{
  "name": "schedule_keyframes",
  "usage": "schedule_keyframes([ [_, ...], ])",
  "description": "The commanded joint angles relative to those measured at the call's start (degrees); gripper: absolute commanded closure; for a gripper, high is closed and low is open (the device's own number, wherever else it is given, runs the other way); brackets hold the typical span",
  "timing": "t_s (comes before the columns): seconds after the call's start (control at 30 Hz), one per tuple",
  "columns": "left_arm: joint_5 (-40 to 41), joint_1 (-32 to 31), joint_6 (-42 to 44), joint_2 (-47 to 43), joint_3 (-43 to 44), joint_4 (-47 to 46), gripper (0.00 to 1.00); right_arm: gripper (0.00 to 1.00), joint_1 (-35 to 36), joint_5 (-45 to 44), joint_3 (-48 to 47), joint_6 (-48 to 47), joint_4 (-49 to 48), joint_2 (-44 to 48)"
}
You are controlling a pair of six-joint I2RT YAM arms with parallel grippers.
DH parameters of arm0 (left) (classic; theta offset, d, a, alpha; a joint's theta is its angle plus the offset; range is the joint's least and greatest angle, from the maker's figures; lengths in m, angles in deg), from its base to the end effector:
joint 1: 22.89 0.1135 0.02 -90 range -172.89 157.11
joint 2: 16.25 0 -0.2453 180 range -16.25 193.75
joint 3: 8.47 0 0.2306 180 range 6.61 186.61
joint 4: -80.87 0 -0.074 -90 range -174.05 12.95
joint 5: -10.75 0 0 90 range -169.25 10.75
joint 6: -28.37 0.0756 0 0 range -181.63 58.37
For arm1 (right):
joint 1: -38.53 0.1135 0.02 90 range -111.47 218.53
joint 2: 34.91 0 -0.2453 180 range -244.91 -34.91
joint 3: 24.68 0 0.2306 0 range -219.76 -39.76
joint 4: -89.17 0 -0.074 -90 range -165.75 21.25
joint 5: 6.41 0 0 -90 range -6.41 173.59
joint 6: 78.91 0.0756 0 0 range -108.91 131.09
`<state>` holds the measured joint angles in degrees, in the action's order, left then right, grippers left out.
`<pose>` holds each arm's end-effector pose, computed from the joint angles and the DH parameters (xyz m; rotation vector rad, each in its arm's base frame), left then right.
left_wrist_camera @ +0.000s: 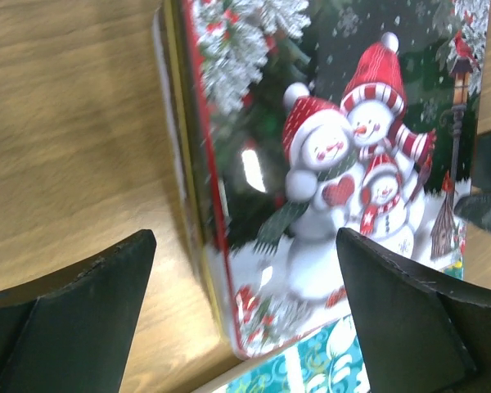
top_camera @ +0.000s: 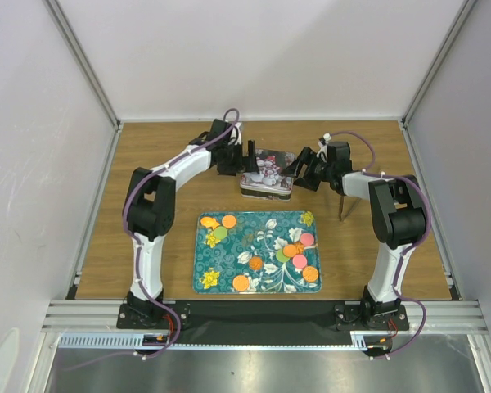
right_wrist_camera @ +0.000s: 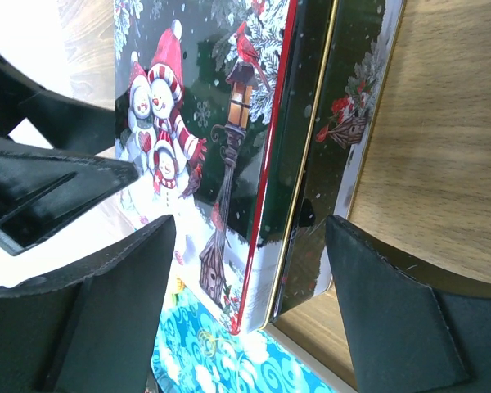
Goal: Pack the cookies
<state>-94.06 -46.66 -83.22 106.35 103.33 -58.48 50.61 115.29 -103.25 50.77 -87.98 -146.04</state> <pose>0.4227 -0.2073 0.1619 0.1639 2.5392 -0.6476 0.3980 0.1258 0.1381 0.2194 2.2934 1.0957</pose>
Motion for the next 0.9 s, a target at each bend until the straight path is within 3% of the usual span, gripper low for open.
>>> schedule_keyframes([
  [0.0,-1.36,1.62,-0.65,-6.50,-3.37,-4.02,0.02,0.20,-0.39,0.29,-1.20,-1.62,-0.34,1.01],
  [0.57,-10.68,2.76,-7.94,-12.48,-19.99,-16.94,0.08,0.21,0.75,1.43,-1.03,-1.71,-0.78,0.13],
  [0.87,-12.79,2.94,-10.58,-12.66,-24.30,-21.16,0.26,0.23,2.42,0.99,-0.94,-1.54,-0.95,-0.75],
])
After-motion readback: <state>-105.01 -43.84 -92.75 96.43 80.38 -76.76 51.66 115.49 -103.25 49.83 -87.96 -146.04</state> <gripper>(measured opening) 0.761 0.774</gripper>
